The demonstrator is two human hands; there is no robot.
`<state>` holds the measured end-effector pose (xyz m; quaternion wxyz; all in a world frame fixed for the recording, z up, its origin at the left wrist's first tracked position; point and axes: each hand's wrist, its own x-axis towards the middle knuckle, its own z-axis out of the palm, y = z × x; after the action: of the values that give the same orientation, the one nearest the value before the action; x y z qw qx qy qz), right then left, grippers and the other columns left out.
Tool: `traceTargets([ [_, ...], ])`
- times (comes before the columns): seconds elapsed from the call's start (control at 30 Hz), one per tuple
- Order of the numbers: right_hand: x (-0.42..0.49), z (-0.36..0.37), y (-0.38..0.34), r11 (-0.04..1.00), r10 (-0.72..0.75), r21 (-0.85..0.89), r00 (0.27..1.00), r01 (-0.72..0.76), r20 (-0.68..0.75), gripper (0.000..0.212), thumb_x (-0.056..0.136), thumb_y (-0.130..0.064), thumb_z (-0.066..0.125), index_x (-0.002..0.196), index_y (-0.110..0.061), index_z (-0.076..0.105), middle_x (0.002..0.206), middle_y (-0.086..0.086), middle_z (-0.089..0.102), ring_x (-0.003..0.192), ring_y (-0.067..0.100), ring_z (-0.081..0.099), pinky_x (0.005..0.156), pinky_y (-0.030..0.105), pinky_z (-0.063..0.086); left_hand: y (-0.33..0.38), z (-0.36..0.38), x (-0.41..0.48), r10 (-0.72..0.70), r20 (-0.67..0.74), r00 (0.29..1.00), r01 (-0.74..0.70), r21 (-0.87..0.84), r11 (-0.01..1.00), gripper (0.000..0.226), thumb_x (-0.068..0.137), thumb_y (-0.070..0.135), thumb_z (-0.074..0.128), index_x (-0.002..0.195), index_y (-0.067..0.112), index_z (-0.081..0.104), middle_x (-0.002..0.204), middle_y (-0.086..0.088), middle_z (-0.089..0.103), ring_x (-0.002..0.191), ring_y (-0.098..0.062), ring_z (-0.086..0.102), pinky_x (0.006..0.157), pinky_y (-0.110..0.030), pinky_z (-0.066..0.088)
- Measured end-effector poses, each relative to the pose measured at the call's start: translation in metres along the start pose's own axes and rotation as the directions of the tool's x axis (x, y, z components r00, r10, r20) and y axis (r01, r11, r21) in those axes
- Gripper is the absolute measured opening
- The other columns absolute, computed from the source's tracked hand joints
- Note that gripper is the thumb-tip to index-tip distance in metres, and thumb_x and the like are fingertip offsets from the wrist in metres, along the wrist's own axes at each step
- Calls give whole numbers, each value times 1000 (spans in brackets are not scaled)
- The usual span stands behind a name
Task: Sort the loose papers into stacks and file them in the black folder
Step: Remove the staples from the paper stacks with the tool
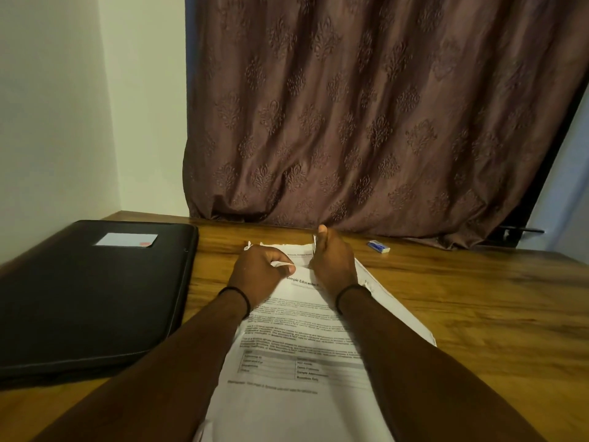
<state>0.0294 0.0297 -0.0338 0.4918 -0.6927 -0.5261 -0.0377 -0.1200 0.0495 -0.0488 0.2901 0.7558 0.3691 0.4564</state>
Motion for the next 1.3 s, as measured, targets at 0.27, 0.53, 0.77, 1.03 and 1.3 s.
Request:
traceTargets([
  [0.27,22,-69,30,918,-111,-394,982,42,-154,49,104,-48,27,106,-9,57,87,18,67,79,39,63,61,34,37,1,-2,-1,-18,-28,999,16,-60,998,7,81,10,76,76,15,75,81,2,73,81,-11,65,81,-19,46],
  [0.53,24,-85,81,731,307,-640,952,-236,1,48,87,-56,62,115,-18,68,114,9,68,102,29,63,81,32,46,6,-8,-3,-68,-91,994,57,-113,992,16,82,11,76,71,21,71,74,6,70,74,-8,62,72,-20,46],
  [0.77,20,-80,65,763,221,-595,967,-252,-126,27,88,-40,63,96,-16,71,101,12,71,95,33,65,78,33,47,6,-12,-3,-84,-142,986,68,-117,991,10,82,14,76,75,19,72,78,4,71,78,-10,63,73,-20,44],
  [1.03,6,-80,-4,969,134,162,948,-187,288,54,97,-57,47,96,-9,72,90,2,70,90,20,64,84,32,51,2,-22,4,-203,-360,911,137,-199,970,6,84,17,75,86,12,75,81,-3,71,80,-22,66,78,-30,53],
  [1.3,12,-86,31,800,26,323,568,-505,823,38,88,-6,68,126,0,63,124,15,67,117,32,63,108,47,44,-5,-44,11,-384,-423,821,290,-272,918,12,85,21,73,93,13,74,96,-5,73,88,-23,67,81,-36,55],
])
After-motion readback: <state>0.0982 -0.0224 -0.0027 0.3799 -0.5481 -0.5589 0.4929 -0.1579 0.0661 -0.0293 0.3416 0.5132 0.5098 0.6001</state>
